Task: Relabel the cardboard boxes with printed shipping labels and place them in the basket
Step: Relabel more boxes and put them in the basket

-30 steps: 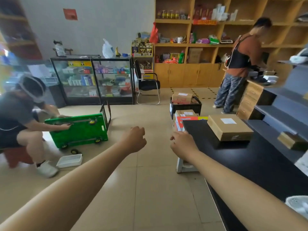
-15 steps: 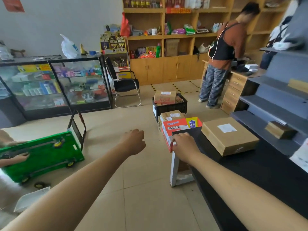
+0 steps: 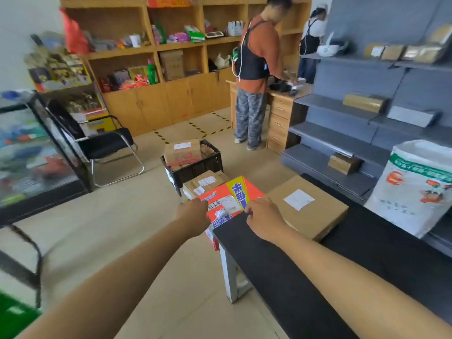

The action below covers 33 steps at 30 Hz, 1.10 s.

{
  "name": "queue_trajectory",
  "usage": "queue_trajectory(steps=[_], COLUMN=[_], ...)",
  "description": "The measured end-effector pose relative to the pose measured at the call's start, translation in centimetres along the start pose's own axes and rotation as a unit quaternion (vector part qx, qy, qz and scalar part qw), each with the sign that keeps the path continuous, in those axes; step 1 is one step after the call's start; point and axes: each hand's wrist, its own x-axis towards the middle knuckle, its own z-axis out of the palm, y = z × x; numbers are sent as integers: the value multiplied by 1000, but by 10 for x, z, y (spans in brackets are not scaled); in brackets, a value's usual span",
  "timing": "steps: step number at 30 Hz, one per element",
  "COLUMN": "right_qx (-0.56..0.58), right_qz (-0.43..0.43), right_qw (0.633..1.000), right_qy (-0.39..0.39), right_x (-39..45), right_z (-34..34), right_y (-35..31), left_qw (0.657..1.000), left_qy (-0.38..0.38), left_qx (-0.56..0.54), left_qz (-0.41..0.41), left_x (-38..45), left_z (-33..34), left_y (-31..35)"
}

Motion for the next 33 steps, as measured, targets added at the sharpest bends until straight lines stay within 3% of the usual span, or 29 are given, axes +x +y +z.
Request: queue_trajectory(steps=[9,19,25,33], right_qx=[61,13,6,93], right_qz=[234,419,444,518], right_qw=[969,904,893,849], right_qy=[39,80,81,52], right_x=[55,20,19,29], right_z=[1,-1,8,25], right_y=[72,168,200,214], left_qw=[982,924,913,921], left_qy=[-37,-70,-87,-141], left_qx=[6,33,56,17], left_qz=[186,374,394,363], left_x=[164,226,248,288], left_z=[7,39,57,84], left_y=[47,194,232,220])
